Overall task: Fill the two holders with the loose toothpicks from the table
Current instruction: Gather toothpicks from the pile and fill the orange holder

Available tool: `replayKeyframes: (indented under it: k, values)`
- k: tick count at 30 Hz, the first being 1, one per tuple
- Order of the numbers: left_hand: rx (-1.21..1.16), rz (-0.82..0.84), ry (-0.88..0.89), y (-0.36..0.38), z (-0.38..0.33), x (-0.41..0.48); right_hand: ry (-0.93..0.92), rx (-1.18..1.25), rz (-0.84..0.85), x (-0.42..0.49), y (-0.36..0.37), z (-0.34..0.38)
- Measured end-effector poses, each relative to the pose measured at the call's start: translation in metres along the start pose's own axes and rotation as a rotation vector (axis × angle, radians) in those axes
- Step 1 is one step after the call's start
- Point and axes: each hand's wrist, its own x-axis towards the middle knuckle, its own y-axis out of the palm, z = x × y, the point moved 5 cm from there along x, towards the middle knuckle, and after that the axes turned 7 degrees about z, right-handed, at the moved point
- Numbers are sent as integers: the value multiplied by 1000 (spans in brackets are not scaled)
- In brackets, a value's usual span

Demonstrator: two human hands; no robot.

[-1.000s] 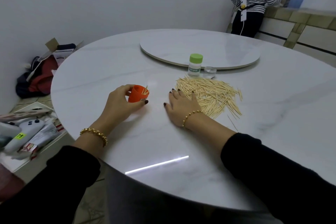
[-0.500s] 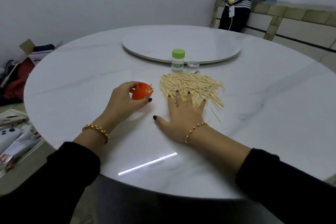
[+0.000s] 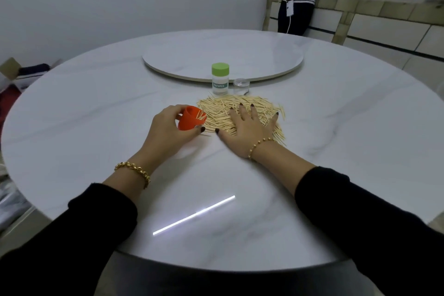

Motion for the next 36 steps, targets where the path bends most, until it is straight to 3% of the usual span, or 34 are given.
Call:
replayKeyframes:
  k: [5, 16, 31, 36]
  values:
    - [-35, 7, 28, 11, -4, 11, 23, 29, -54, -4, -12, -20]
    - [-81, 41, 59, 36, -23, 25, 150, 174, 74, -50, 2, -61]
    - [-167, -1, 2, 33, -19, 19, 135, 133, 27, 0, 3, -55]
    - [-169, -5, 4, 34, -17, 19, 30, 186, -62, 0, -4, -54]
